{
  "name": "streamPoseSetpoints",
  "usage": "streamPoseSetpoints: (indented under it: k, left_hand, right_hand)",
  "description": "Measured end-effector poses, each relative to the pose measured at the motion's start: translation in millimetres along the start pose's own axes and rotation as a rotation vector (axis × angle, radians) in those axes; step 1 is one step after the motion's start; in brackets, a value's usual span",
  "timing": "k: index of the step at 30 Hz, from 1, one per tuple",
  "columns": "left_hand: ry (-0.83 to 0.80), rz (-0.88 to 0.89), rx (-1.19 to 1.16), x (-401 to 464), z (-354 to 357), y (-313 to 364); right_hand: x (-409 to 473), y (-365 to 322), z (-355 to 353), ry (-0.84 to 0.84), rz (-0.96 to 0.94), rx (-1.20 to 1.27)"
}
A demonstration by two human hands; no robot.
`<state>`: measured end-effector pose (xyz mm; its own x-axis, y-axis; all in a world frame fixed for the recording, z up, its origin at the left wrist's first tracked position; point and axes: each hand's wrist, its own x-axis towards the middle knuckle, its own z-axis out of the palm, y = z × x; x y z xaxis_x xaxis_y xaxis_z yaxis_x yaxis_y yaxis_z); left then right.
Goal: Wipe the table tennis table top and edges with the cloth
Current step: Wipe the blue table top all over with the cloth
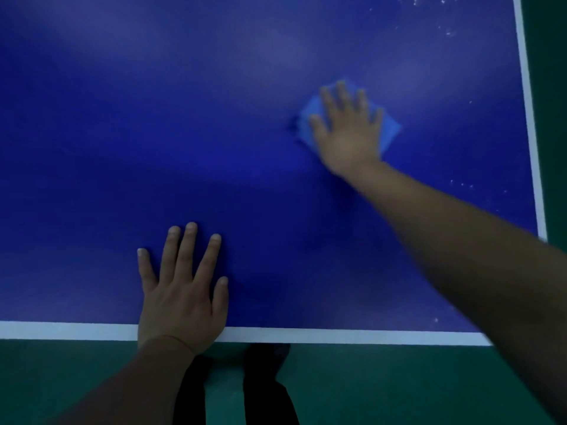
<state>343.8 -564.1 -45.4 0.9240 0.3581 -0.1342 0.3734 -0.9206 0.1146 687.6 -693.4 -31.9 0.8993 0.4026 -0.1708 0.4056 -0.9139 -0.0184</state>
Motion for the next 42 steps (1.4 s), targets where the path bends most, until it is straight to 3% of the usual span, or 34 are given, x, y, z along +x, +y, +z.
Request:
streamPoseSetpoints:
  k: [3,6,8,12,14,17,20,22,24,28,30,32,35,37,39,42]
  left_hand:
    - [-0.006,0.004,-0.024,-2,1,0]
    - [-0.021,0.007,-0.001,-2,1,-1]
    - [-0.026,0.008,0.012,-2,1,-1]
    - [-0.019,0.011,0.022,-2,1,0]
    - [-0.017,0.008,0.022,-2,1,0]
    - [-0.008,0.012,0.008,-2,1,0]
    - [-0.009,0.014,0.007,-2,2,0]
    - [-0.018,0.014,0.008,-3,2,-1]
    - [-0.028,0.012,0.017,-3,2,0]
    - [-0.036,0.013,0.028,-2,1,0]
    - [-0.028,0.013,0.028,-2,1,-1]
    - [-0.016,0.011,0.012,-2,1,0]
    - [0.000,0.019,-0.003,-2,0,1]
    - [0.000,0.019,-0.004,-2,0,0]
    - [-0.006,0.015,0.011,-1,-1,0]
    - [-0.006,0.011,0.012,0,-2,1]
  right_hand:
    - [-1,95,-11,-0.016,0.337,0.073]
    - [-10,102,-11,-0.030,0.495,0.154]
    - [-16,55,-4,0.007,0.315,0.100]
    - [-57,-56,10,-0.080,-0.428,-0.005]
    - [-49,-53,6,-0.093,-0.492,-0.008]
    - [-4,16,-3,0.006,-0.103,-0.047]
    - [17,88,-14,-0.022,0.376,0.136]
    - [10,81,-12,-0.008,0.482,0.174]
    - [-9,42,-2,0.013,0.322,0.106]
    - [-73,-22,21,-0.017,-0.420,-0.001]
    - [-64,-7,16,-0.050,-0.522,-0.023]
    - [-33,27,7,0.010,-0.280,-0.045]
    - [1,86,-9,0.012,0.253,0.064]
    - [-1,84,-9,0.027,0.424,0.158]
    - [-22,47,2,0.068,0.295,0.091]
    - [-76,-3,23,0.044,-0.297,-0.003]
